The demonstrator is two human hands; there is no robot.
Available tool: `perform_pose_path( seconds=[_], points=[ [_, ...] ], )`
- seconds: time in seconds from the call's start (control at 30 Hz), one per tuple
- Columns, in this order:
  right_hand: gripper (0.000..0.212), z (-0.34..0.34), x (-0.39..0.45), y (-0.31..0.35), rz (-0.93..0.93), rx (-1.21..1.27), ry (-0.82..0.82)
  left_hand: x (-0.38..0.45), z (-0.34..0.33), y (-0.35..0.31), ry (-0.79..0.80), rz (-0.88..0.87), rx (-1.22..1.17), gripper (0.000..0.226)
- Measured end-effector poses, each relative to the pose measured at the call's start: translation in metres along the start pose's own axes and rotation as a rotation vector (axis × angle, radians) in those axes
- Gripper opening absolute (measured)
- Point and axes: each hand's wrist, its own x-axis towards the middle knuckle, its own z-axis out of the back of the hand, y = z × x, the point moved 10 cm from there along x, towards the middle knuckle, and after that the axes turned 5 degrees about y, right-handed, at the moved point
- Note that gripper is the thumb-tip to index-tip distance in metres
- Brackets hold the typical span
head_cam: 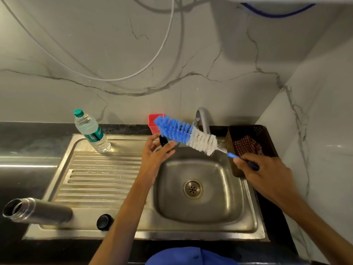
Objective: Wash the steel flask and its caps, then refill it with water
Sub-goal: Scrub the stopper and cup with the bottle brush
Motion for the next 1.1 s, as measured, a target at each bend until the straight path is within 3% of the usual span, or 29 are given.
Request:
perform_pose_path(
  seconds=[0.1, 0.23, 0.4, 0.57, 0.73, 0.83, 0.93, 1.03, 1.1],
  points=[
    [0.024, 0.001, -0.002, 0.001, 0.023, 0.007, -0.005, -0.002, 0.014, -0.003, -0.067, -0.010, -0.028, 0.070],
    [0.028, -0.011, 0.006, 0.005, 0.018, -0.019, 0.019, -0.010, -0.015, 0.012, 0.060, 0.013, 0.255, 0.072],
    [0.029, -0.006, 0.005, 0.000, 0.047, -0.010, 0.015, 0.000, 0.022, -0.008, -0.051, 0.019, 0.118, 0.069],
    [0.032, -0.013, 0.010, 0.005, 0.046, 0.005, 0.019, -0.005, -0.001, -0.001, 0.080, 0.033, 0.154, 0.066],
    [0.034, -0.009, 0.005, 0.005, 0.082, -0.004, 0.017, -0.001, 0.025, -0.015, 0.020, -0.023, 0.014, 0.070],
    [0.034, -0.013, 0.006, 0.004, 0.047, 0.006, 0.026, -0.007, 0.010, -0.001, 0.088, 0.076, -0.067, 0.060],
    [0.038, -0.014, 0.006, 0.004, 0.043, -0.020, 0.025, -0.011, 0.007, 0.007, 0.049, 0.112, -0.077, 0.051],
    [0.038, -0.012, 0.001, 0.004, 0.064, -0.011, 0.027, -0.006, 0.028, 0.005, -0.035, 0.116, -0.113, 0.068],
    [0.039, -0.012, 0.000, 0.005, 0.084, -0.019, 0.016, -0.004, 0.030, 0.005, -0.006, 0.134, -0.035, 0.070]
  ],
)
